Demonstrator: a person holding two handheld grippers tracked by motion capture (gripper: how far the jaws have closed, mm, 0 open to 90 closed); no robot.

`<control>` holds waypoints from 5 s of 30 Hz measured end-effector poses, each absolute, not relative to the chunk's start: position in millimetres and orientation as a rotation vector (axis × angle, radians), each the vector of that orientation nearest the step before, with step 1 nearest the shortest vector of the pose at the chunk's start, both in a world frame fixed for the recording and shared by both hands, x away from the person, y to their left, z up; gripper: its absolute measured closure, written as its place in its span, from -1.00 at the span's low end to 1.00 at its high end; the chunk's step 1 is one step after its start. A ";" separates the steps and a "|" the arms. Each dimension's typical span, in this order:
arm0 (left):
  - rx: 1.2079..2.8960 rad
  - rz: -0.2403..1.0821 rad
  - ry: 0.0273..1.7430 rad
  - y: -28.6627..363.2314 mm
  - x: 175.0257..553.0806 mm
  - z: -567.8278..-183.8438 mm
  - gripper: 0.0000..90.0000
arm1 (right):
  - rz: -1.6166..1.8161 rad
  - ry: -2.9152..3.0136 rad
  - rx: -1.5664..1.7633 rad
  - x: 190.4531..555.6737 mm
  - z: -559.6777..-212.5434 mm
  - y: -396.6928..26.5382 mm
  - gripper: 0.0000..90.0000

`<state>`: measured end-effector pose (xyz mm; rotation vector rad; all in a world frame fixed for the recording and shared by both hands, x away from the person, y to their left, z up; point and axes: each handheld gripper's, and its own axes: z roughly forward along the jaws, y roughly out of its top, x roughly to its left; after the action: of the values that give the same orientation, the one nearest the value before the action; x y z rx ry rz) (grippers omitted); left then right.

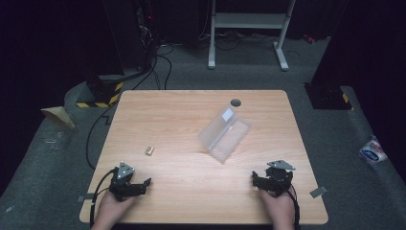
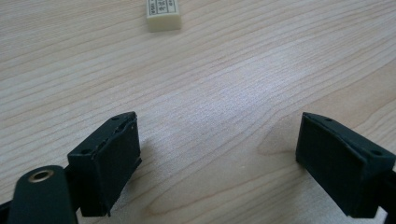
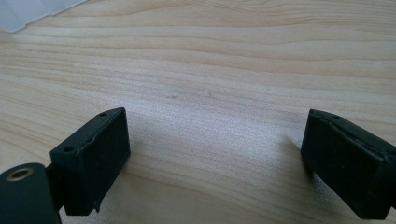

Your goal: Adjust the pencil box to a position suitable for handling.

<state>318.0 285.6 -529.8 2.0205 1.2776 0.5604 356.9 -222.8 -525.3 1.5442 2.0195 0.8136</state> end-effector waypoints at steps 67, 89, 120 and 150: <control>2.067 0.531 1.256 283.8 320.0 -531.1 -1.00 | 1.010 2.085 1.365 368.0 -488.2 -171.9 -0.13; 2.063 0.527 1.259 283.3 319.8 -531.2 -1.00 | 1.064 2.115 1.279 385.2 -473.7 -129.1 0.00; 2.069 0.522 1.250 283.2 319.8 -531.0 -1.00 | 1.004 2.254 1.224 403.4 -502.1 -86.0 0.76; 2.069 0.522 1.250 283.2 319.8 -531.0 -1.00 | 1.042 2.271 1.195 403.5 -515.0 -59.1 0.87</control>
<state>319.8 283.2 -531.0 2.0689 1.2501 0.5216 403.5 -59.1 -515.0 1.1949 2.2711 1.0421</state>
